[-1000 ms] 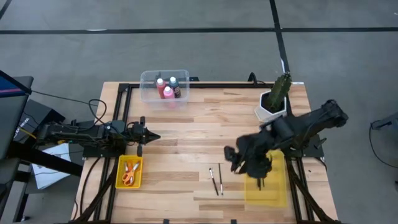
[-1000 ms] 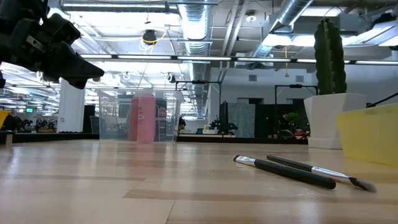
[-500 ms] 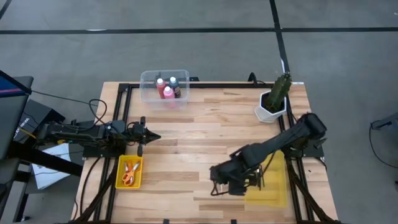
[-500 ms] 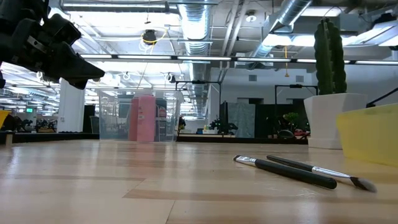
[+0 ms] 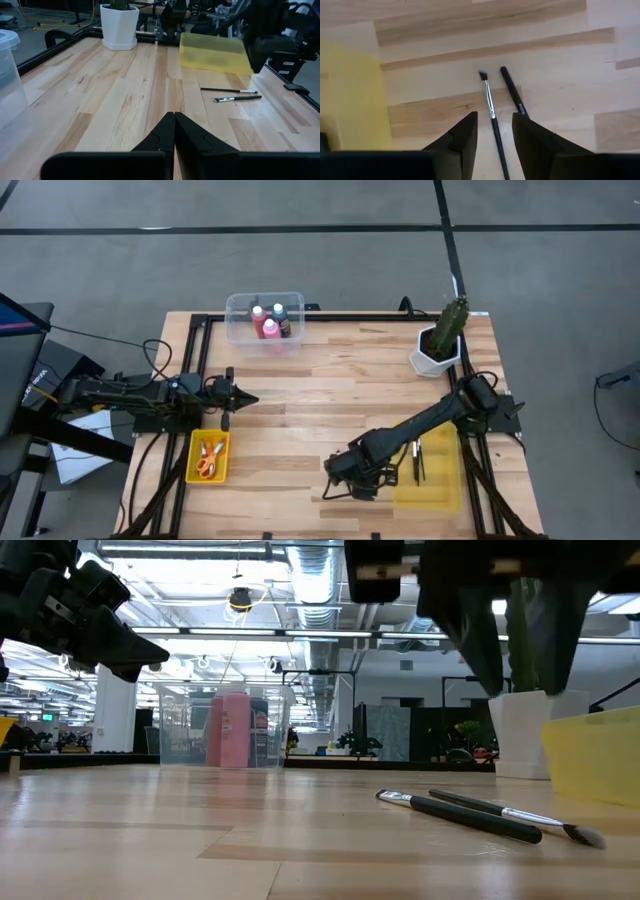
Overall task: Pick & Place Paint Supplies
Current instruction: Put the foundation brush into the yellow bin
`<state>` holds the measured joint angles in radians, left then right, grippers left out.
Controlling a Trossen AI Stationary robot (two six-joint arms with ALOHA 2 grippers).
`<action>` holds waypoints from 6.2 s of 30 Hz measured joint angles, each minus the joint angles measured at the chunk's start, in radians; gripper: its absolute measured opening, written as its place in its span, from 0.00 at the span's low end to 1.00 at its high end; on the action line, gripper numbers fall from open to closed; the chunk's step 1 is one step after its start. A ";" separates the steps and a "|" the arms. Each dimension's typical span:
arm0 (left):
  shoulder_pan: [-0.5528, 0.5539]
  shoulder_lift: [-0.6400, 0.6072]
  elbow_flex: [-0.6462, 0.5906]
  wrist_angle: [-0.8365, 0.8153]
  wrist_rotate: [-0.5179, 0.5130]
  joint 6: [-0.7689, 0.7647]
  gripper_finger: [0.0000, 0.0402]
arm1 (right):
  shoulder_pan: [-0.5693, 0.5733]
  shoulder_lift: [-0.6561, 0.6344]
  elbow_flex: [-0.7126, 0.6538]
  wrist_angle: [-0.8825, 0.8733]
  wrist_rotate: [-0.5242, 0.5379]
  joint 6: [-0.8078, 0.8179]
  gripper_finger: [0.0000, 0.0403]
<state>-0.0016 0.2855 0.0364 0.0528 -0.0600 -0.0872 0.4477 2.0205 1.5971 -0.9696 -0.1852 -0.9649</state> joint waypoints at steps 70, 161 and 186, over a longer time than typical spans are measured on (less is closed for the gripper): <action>0.000 0.000 -0.001 0.017 0.001 0.000 0.00 | 0.094 -0.004 -0.309 0.474 0.057 0.119 0.29; 0.000 0.000 -0.001 0.026 0.000 0.000 0.00 | -0.283 -0.427 -0.202 0.509 0.397 1.285 0.00; 0.000 0.000 0.000 0.061 0.004 0.000 0.00 | -0.099 -0.211 -0.322 0.599 0.438 2.396 0.00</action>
<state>-0.0016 0.2859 0.0364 0.1135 -0.0563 -0.0870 0.3491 1.8092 1.2751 -0.3708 0.2524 1.4314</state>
